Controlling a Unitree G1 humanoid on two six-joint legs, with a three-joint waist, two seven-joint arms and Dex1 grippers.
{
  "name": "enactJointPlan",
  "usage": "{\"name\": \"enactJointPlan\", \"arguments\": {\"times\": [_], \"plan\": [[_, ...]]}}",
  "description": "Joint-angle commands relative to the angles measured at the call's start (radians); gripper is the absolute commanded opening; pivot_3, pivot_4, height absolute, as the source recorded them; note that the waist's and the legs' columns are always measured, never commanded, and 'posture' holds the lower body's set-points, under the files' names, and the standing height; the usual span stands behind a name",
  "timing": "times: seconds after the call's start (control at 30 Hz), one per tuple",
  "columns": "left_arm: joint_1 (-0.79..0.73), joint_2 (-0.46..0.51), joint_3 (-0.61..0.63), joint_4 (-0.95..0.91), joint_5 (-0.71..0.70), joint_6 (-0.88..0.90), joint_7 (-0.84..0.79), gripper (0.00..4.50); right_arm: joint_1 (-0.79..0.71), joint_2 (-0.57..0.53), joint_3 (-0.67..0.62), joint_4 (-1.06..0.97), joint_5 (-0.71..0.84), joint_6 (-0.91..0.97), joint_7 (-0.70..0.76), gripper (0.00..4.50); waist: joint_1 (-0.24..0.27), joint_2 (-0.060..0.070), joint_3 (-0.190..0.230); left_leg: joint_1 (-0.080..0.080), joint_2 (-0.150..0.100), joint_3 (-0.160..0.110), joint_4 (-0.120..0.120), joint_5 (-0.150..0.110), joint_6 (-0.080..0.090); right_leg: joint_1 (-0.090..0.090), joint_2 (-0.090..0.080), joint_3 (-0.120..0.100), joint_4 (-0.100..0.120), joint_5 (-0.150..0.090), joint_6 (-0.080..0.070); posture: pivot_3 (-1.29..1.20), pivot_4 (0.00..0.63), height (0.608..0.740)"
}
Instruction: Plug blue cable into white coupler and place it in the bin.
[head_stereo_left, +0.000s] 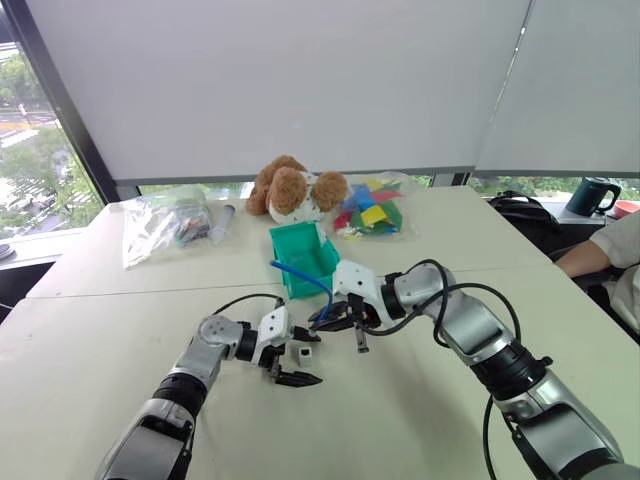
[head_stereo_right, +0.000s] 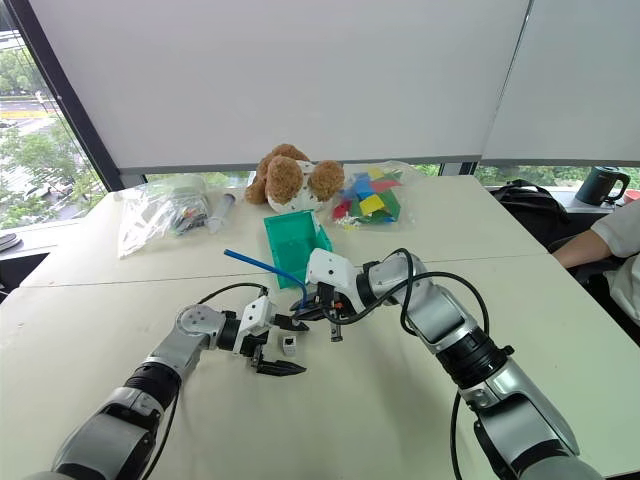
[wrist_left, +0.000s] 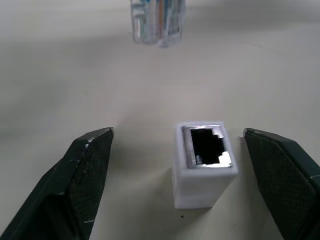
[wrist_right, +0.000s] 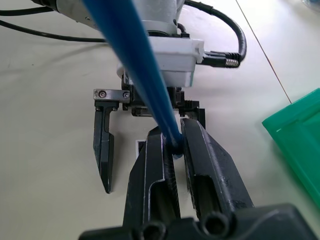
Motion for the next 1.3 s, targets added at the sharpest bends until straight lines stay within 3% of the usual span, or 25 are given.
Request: {"name": "enactJointPlan", "arguments": {"times": [0.03,0.13,0.33,0.87,1.3], "plan": [[0.045,0.037,0.024,-0.022,-0.008,0.032,0.009,4.28,-0.013,0.006,-0.019,-0.021,-0.003,-0.017,0.005,0.0,0.0,0.0,0.0,0.0,0.0,0.0,0.0,0.0,0.0,0.0,0.0,0.0,0.0,0.0,0.0,0.0,0.15,0.74],[0.072,0.038,0.026,-0.054,-0.019,0.044,0.011,3.42,-0.011,0.014,-0.01,-0.013,-0.009,-0.027,0.009,0.0,0.001,0.0,0.0,0.0,0.0,0.0,0.0,0.0,0.0,0.0,0.0,0.0,0.0,0.0,0.0,0.0,0.15,0.74],[0.09,0.034,0.036,-0.094,-0.036,0.067,0.009,0.36,-0.021,0.034,0.005,0.017,-0.025,-0.051,0.025,0.0,0.005,0.0,0.0,0.0,0.0,0.0,0.0,0.0,0.0,0.0,0.0,0.0,0.0,0.0,0.0,0.0,0.15,0.74],[0.063,0.02,0.002,-0.113,-0.029,0.063,-0.039,0.35,-0.06,0.077,0.054,0.186,-0.154,-0.247,0.055,0.0,0.007,0.0,0.0,0.0,0.0,0.0,0.0,0.0,0.0,0.0,0.0,0.0,0.0,0.0,0.0,0.0,0.15,0.74],[0.03,0.018,0.004,-0.047,-0.005,0.022,-0.045,0.35,-0.074,0.054,0.046,0.07,-0.129,-0.191,0.186,0.0,0.007,0.0,0.0,0.0,0.0,0.0,0.0,0.0,0.0,0.0,0.0,0.0,0.0,0.0,0.0,0.0,0.15,0.74]]}}
